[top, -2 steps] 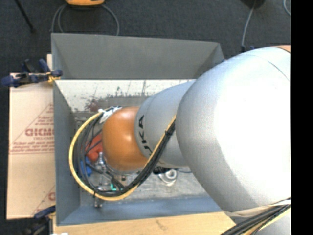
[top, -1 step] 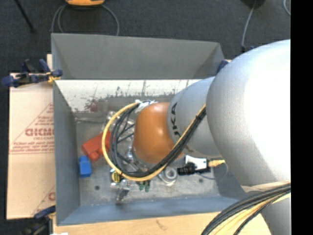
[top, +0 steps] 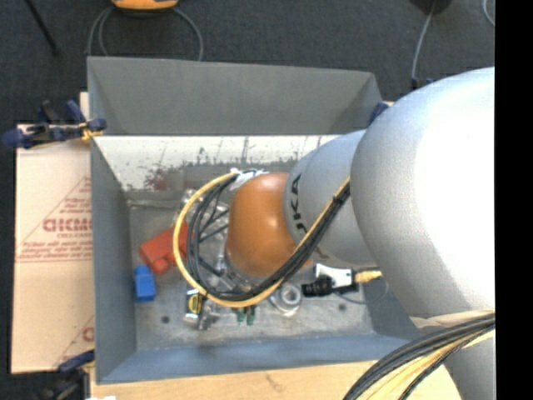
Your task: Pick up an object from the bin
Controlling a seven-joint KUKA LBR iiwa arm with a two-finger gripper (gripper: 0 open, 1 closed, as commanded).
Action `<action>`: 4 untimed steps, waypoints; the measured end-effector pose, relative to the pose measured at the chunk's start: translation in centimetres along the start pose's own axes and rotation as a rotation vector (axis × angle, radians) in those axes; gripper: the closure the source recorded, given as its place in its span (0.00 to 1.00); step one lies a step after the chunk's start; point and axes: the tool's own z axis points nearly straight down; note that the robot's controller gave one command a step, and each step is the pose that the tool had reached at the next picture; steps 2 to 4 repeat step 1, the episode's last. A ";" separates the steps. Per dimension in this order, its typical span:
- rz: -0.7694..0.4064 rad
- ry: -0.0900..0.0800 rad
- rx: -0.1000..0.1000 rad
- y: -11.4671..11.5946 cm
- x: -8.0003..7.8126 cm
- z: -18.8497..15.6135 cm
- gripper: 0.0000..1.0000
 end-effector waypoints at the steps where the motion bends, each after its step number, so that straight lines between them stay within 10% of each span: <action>1: 0.009 0.004 0.005 -1.8 0.0 -18.6 1.00; 4: 0.009 0.004 0.005 -1.8 0.0 -18.6 1.00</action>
Offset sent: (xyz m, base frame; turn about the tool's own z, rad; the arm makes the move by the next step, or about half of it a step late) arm -0.0085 -0.0188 0.1812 0.0082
